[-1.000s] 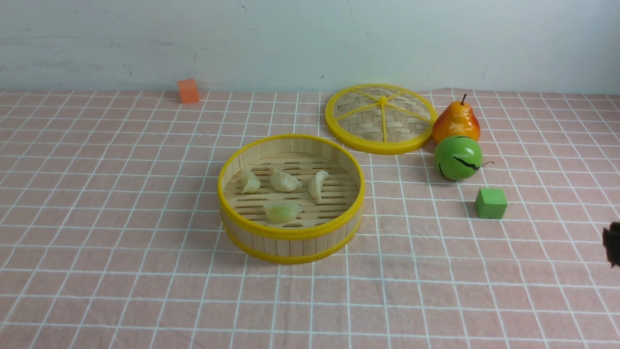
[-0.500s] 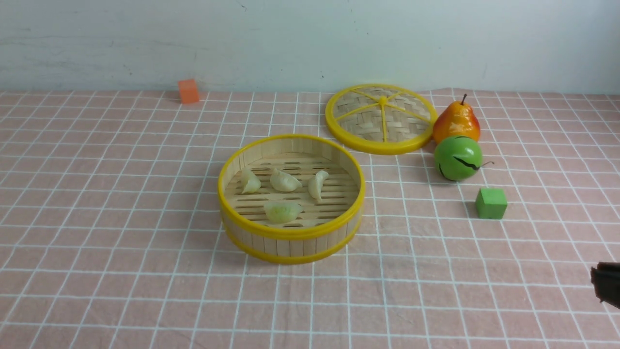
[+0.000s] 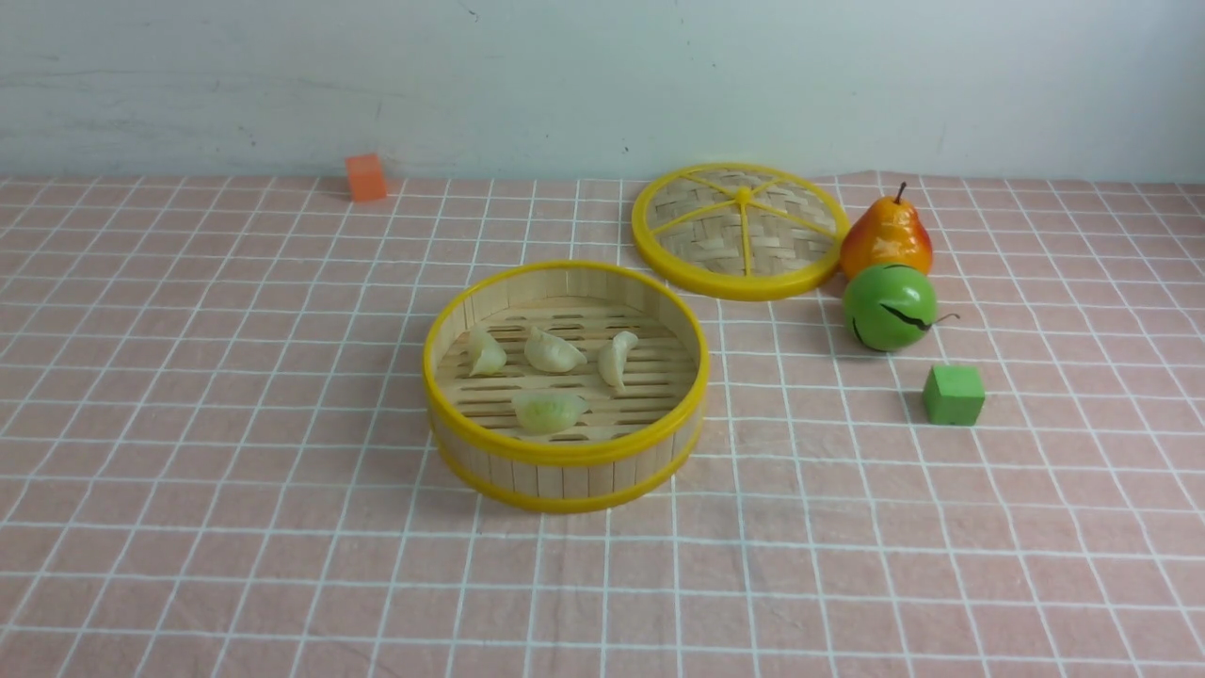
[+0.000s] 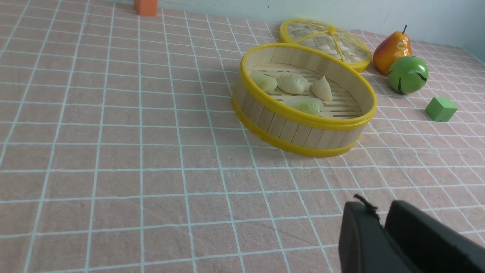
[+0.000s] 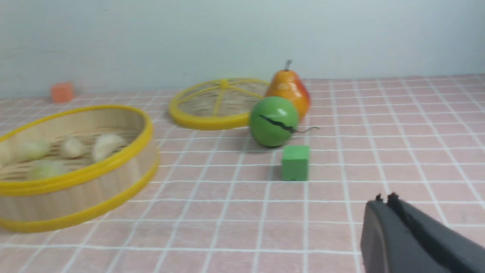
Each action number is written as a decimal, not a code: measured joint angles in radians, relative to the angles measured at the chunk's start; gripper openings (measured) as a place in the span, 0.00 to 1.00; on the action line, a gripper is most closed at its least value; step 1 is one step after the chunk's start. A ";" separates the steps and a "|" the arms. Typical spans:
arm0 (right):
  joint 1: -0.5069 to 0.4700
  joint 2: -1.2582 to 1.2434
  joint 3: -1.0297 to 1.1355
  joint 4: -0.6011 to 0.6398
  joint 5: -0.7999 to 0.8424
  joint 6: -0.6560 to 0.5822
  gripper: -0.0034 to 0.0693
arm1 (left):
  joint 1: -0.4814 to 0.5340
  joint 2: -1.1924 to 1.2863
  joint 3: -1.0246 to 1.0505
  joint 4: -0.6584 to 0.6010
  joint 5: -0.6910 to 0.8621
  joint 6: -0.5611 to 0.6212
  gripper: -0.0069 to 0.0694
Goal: Put the dumplings into the steamer on the table with the pink tablecloth.
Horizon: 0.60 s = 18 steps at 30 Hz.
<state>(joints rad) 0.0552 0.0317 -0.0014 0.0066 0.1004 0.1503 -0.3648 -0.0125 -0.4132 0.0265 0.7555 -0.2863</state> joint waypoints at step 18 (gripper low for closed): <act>-0.124 -0.041 0.017 -0.016 0.285 0.000 0.02 | 0.000 0.000 0.000 0.000 0.000 0.000 0.24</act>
<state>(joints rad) -0.0685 -0.0097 0.0155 -0.0094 0.3850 0.1503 -0.3648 -0.0125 -0.4132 0.0265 0.7555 -0.2863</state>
